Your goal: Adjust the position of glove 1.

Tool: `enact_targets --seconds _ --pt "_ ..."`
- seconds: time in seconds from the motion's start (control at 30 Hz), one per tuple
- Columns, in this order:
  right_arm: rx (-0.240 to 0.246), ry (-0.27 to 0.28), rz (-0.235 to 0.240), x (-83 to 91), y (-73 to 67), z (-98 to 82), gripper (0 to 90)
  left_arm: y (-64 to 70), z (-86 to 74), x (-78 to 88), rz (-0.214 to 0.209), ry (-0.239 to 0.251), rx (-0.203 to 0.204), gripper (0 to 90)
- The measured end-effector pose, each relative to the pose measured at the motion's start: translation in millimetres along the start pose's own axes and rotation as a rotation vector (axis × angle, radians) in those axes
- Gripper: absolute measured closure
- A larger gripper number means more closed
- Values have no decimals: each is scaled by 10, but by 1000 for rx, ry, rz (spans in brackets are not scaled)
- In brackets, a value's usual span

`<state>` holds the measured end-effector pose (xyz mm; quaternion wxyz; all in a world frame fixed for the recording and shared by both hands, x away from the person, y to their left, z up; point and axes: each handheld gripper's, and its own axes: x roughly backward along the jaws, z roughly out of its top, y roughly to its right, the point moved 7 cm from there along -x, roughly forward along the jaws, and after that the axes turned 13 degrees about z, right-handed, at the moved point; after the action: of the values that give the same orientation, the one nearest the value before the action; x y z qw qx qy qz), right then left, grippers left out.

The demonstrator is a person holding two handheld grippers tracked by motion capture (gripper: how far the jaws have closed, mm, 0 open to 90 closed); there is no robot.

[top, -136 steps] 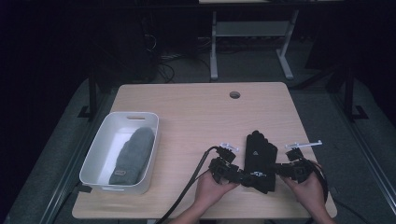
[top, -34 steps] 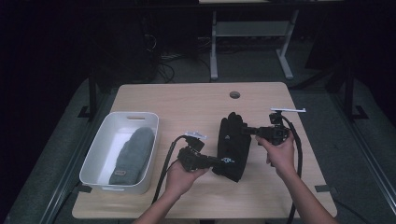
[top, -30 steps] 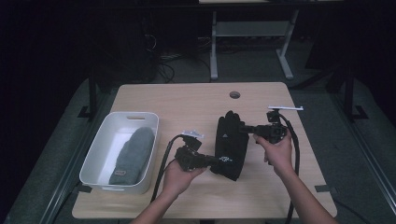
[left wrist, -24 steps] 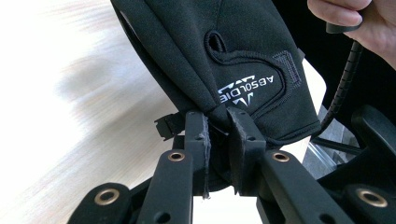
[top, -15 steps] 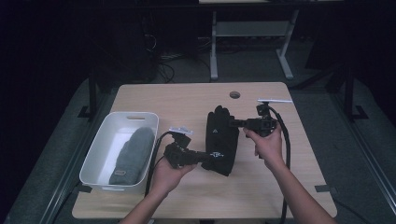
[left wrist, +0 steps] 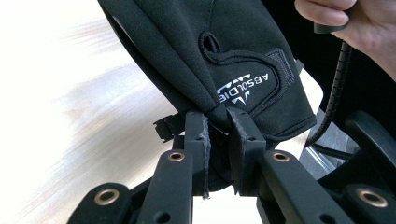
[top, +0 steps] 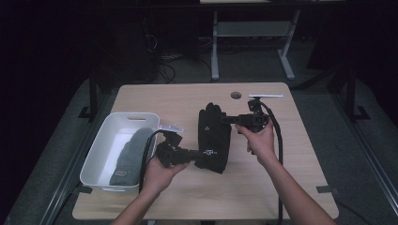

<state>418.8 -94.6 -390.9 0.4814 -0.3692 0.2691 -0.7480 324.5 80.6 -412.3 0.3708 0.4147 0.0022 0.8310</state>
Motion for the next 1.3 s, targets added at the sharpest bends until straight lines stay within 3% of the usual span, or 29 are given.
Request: enact_targets --seconds 1.3 --pt "32 -41 71 -526 -350 182 716 -293 -36 552 64 54 13 791"
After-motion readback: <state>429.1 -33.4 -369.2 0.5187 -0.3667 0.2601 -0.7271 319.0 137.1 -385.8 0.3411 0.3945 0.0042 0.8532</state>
